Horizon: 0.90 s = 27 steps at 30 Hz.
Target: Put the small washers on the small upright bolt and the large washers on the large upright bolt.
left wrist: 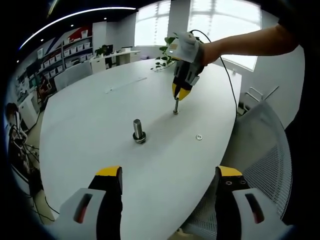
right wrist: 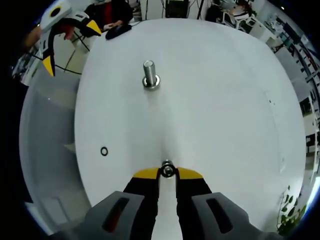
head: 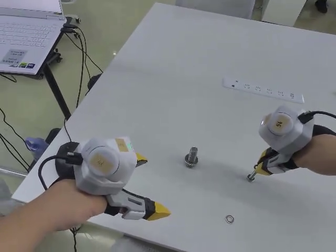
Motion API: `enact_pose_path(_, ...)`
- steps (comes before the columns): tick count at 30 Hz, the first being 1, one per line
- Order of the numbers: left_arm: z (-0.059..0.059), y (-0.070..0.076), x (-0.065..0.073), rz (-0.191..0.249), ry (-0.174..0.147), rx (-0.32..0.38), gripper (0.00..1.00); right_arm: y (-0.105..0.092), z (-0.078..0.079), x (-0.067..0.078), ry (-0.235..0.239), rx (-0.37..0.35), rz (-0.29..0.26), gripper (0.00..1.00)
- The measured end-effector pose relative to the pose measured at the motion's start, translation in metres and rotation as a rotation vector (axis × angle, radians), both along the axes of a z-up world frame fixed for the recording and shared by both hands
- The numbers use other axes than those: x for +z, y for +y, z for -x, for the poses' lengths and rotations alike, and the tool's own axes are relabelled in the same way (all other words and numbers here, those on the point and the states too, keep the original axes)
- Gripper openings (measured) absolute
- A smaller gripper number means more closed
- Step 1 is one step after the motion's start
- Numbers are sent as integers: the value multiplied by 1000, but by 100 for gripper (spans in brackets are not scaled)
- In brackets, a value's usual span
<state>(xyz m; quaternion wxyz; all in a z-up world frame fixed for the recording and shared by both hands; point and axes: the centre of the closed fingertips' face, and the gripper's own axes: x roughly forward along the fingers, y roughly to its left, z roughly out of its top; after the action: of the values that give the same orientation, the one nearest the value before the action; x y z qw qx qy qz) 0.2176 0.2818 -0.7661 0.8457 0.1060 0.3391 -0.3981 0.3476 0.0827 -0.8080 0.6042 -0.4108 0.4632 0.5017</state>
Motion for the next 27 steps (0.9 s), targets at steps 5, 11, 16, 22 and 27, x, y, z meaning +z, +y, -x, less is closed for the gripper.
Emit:
enact_pose_path(5,0,-1,0,2,1,-1,75,-2,0,-1,-3,-1,6,12)
enact_pose_path(11,2,-2,-1,-1,4,-3,74,-3,-3,-2,-2,-4,6,12)
enact_pose_path(16,3,-2,-2,-4,8,-5,73,-3,-2,-3,-2,-7,6,12)
enact_pose_path(22,5,-2,-2,-4,11,-5,72,-9,2,-3,1,-6,17,12)
enact_pose_path(27,6,-2,-2,-6,10,-7,72,-8,2,-3,-1,-20,7,12)
